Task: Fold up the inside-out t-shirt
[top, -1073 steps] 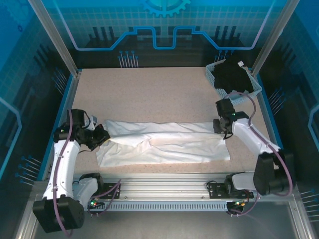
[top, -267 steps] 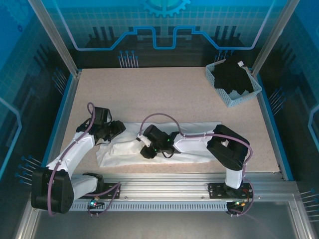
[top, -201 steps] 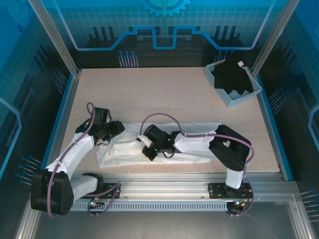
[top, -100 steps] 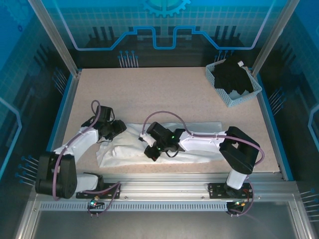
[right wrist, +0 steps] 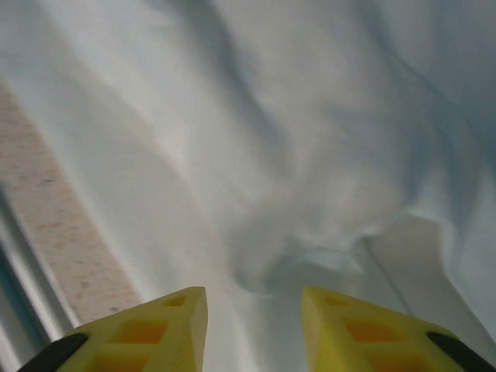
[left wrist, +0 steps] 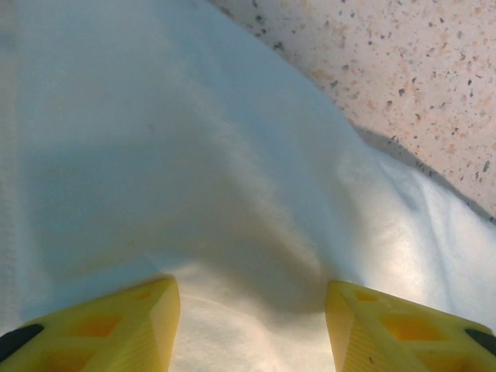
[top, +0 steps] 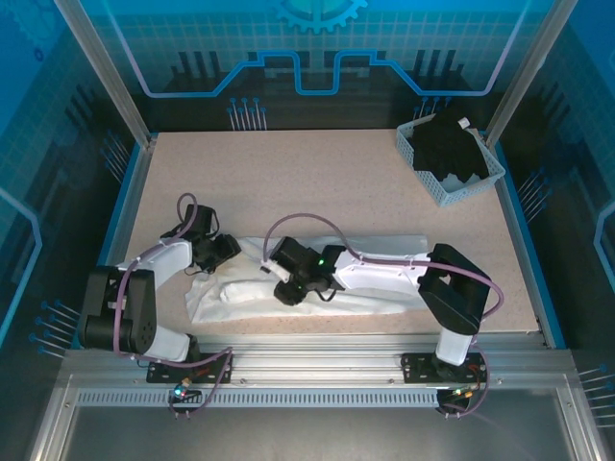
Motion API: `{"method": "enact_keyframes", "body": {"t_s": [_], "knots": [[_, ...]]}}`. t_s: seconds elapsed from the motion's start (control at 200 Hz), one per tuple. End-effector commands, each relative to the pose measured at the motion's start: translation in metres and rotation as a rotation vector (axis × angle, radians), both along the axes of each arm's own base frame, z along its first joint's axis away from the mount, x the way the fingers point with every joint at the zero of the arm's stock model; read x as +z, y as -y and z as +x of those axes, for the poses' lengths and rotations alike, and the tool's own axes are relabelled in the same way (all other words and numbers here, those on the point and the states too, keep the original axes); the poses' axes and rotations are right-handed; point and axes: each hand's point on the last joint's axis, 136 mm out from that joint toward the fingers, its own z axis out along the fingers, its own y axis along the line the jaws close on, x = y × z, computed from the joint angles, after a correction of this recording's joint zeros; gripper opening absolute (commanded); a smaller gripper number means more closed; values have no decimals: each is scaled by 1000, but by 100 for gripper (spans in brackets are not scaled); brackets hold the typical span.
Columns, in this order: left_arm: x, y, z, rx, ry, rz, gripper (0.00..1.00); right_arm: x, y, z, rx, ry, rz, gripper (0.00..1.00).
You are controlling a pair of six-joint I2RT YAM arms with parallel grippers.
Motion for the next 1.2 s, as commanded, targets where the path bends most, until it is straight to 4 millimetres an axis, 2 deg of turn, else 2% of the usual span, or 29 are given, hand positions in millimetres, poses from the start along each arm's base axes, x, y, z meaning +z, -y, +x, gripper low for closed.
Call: {"method": "enact_keyframes", "body": {"t_s": [0.0, 0.07, 0.175, 0.4, 0.545, 0.735, 0.89, 0.945, 1.0, 1.191], "knots": [[5, 1, -1, -32, 28, -8, 54, 32, -44, -18, 156, 93, 143, 42], [5, 2, 0, -32, 30, -13, 54, 29, -65, -23, 193, 83, 181, 43], [5, 3, 0, -32, 27, -26, 54, 16, -87, -14, 195, 88, 177, 45], [7, 3, 2, -30, 35, -37, 55, -3, -118, 4, 198, 127, 167, 49], [7, 2, 2, -27, 38, -41, 55, -24, -122, 12, 197, 128, 124, 49], [7, 2, 2, -22, 37, -49, 55, -39, -115, -6, 254, 31, 111, 27], [10, 0, 3, -13, 47, -53, 56, -55, -99, -15, 237, -80, 96, 20], [16, 0, 5, -8, 59, -58, 57, -53, -96, -15, 230, -103, 108, 20], [24, 0, 7, -3, 77, -60, 59, -43, -95, -13, 223, -106, 136, 21], [55, -20, 2, 65, 151, 17, 77, 18, -94, 2, 192, -71, 296, 44]]}}
